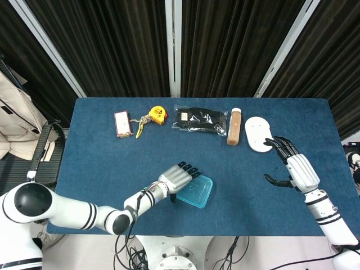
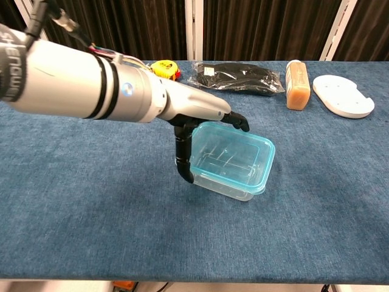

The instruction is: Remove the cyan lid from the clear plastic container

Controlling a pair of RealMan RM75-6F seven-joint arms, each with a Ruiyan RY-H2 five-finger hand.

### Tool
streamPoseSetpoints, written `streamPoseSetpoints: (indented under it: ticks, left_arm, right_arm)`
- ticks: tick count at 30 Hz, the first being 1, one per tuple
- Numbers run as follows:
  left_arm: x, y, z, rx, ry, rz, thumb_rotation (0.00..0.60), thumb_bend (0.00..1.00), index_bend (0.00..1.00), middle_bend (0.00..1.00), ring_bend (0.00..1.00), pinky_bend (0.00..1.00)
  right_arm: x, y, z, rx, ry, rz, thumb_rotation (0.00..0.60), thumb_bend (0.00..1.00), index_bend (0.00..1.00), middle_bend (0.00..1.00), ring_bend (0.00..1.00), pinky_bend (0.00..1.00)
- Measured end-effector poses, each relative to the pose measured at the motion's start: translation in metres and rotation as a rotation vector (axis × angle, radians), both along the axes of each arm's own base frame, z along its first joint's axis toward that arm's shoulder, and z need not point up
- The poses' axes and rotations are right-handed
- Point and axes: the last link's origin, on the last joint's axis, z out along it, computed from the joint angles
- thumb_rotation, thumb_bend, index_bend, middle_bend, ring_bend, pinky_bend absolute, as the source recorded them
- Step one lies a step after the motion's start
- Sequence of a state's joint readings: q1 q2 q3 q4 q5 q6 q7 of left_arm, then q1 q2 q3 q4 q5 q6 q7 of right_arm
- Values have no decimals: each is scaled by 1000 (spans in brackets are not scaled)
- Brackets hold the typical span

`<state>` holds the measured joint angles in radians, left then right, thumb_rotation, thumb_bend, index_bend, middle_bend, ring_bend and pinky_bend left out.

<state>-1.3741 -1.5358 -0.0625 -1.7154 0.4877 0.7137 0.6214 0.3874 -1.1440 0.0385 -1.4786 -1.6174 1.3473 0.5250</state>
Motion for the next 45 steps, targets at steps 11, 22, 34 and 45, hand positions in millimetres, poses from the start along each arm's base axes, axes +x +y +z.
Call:
streamPoseSetpoints:
  ticks: [11, 22, 34, 45]
  left_arm:
    - [2, 11, -6, 8, 38, 33, 600, 53, 0, 0, 0, 12]
    - [1, 23, -7, 71, 20, 80, 600, 50, 293, 237, 162, 178]
    - [-14, 33, -7, 176, 7, 249, 600, 44, 293, 256, 177, 197]
    - [-14, 34, -11, 211, 17, 276, 600, 42, 292, 259, 182, 198]
  right_arm:
    - [-1, 1, -4, 13, 7, 3, 600, 155, 0, 168, 0, 0]
    - [19, 1, -27, 60, -6, 88, 600, 194, 0, 164, 0, 0]
    - [65, -3, -104, 59, 107, 287, 600, 144, 0, 0, 0, 0]
    - [77, -11, -165, 23, 118, 357, 600, 72, 0, 0, 0, 0]
